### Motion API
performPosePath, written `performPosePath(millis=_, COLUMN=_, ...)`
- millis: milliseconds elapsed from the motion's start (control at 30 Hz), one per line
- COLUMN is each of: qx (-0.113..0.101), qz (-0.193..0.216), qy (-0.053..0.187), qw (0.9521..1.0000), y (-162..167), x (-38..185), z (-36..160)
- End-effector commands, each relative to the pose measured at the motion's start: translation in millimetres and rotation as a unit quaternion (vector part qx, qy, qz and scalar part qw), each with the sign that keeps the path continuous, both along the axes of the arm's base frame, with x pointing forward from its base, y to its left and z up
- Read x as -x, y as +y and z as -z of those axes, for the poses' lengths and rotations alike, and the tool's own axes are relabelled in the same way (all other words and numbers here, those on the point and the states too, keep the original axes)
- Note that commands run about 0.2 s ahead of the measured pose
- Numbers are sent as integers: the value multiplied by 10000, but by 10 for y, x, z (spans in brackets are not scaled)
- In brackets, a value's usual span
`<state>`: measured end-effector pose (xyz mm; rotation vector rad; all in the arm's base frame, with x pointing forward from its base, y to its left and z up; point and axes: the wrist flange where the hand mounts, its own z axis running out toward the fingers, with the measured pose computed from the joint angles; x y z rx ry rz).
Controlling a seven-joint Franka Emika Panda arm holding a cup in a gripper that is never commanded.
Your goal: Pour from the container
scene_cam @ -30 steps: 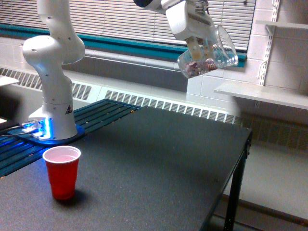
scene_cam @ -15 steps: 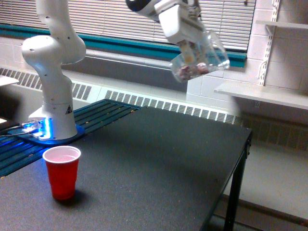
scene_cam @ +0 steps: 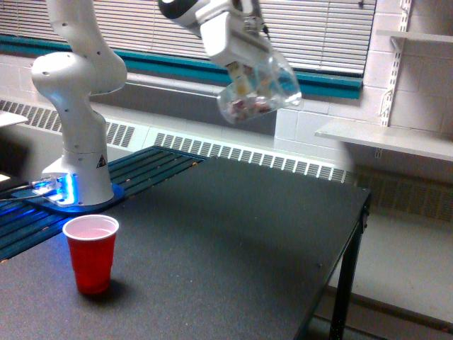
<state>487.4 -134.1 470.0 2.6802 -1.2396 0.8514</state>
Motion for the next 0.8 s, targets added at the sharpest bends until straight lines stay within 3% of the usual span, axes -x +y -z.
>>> performPosePath(millis=33, qx=-57, qz=437, qy=12, qw=9990, y=-83, x=230, z=128)
performPosePath(millis=300, qx=-61, qz=682, qy=175, qw=9975, y=-192, x=510, z=324)
performPosePath(millis=567, qx=-92, qz=1027, qy=305, qw=9942, y=-438, x=612, z=569)
performPosePath(millis=800, qx=-190, qz=1312, qy=390, qw=9904, y=-573, x=892, z=821)
